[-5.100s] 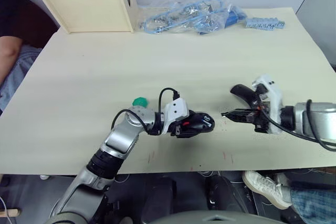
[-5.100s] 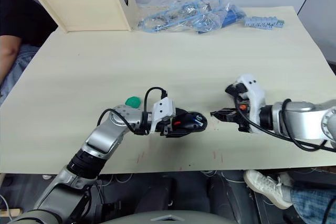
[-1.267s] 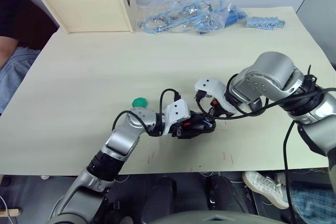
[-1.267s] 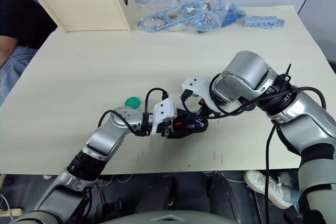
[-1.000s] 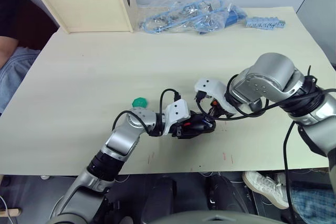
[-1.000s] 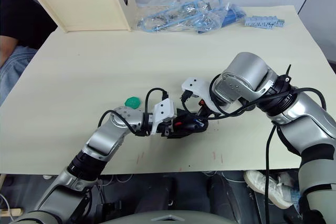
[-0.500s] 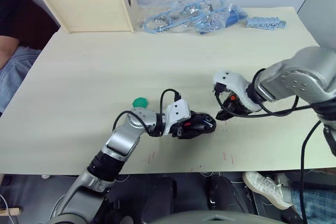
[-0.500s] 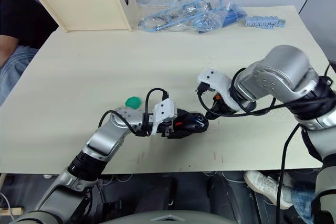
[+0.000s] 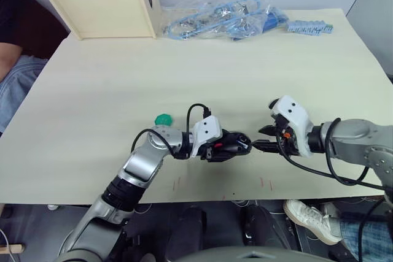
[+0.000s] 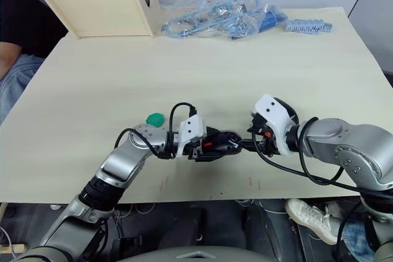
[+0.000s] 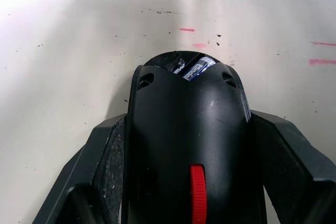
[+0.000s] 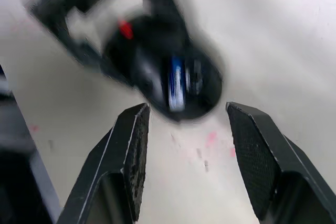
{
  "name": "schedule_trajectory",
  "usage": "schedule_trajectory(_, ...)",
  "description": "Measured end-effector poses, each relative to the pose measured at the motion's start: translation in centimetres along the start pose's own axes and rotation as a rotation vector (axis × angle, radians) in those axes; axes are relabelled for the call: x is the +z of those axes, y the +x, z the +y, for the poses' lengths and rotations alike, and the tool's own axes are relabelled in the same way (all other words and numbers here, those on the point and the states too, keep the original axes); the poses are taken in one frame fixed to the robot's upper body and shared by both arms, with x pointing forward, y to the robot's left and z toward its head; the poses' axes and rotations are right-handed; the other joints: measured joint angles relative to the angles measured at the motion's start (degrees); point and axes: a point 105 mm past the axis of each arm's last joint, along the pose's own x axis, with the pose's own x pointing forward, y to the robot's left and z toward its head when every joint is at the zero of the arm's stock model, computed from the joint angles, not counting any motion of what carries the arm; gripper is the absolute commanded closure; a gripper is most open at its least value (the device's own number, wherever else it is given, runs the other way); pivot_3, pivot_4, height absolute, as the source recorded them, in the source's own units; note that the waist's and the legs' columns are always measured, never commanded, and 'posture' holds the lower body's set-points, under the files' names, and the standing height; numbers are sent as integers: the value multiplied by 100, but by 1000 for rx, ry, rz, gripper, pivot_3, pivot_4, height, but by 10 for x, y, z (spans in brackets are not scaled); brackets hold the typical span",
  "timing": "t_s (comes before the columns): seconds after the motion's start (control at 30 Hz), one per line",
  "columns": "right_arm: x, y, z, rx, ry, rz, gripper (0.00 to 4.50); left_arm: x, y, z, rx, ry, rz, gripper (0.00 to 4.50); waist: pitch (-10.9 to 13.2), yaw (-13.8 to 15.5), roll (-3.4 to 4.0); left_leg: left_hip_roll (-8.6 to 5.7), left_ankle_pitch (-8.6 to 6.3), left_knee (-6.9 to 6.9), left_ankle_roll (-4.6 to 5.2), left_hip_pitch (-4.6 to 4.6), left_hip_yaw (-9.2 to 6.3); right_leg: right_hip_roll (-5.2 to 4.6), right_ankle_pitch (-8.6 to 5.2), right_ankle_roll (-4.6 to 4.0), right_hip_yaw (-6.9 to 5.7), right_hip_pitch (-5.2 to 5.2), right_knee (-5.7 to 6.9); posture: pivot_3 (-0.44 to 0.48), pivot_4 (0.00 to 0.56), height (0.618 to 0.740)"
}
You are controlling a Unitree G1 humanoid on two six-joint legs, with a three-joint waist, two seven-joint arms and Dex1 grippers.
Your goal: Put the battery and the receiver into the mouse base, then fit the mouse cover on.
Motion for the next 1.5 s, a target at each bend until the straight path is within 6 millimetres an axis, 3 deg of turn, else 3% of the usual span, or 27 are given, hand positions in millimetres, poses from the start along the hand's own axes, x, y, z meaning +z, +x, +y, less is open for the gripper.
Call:
schedule_trajectory(0.1, -15, 1, -11, -107, -38, -60, 2076, 0, 0, 0, -4, 2, -1, 1561, 1, 5, 1, -1, 0, -1, 0, -4, 7, -2, 0, 1, 5, -2, -4, 0, 150, 740)
schedule_trajectory(0.33, -19, 8, 1, -33, -58, -189, 2076, -1, -1, 1, 2, -1, 3, 1561, 1, -9, 1, -1, 0, 0, -1, 7, 8, 1, 0, 1, 10, 1, 2, 0, 150, 740)
schedule_trajectory(0.4, -19, 13, 3, -3, -46, -215, 2593, -1, -1, 1, 0, 0, 3, 1561, 1, -4, 1, -1, 1, 0, -1, 7, 9, 1, 0, 1, 11, 1, 1, 0, 150, 740)
schedule_trajectory(0.53, -20, 19, 4, 28, -49, -239, 4365, -1, 0, 1, 0, 1, 3, 1561, 1, -3, 1, -1, 1, 0, -1, 7, 8, 1, 0, 1, 10, 1, 1, 0, 150, 740)
schedule_trajectory(0.57, -22, 20, 4, 33, -46, -240, 4439, -1, -1, 1, 0, 1, 3, 1561, 1, -3, 1, -1, 1, 0, -1, 7, 8, 0, 0, 1, 10, 1, 2, 0, 150, 740)
schedule_trajectory(1.1, -16, 38, 5, 77, -39, -269, 4439, -1, 0, 1, 0, 3, 2, 1561, 0, -3, 2, -1, 1, 1, -1, 8, 8, 1, 0, 0, 10, 1, 3, 0, 150, 740)
schedule_trajectory(1.5, -32, 50, -1, 48, -54, -207, 4439, -1, 0, 1, 1, -5, 6, 1561, -5, -4, 3, -1, 1, 1, -2, 12, 9, 1, 0, 0, 10, 5, 5, 0, 150, 740)
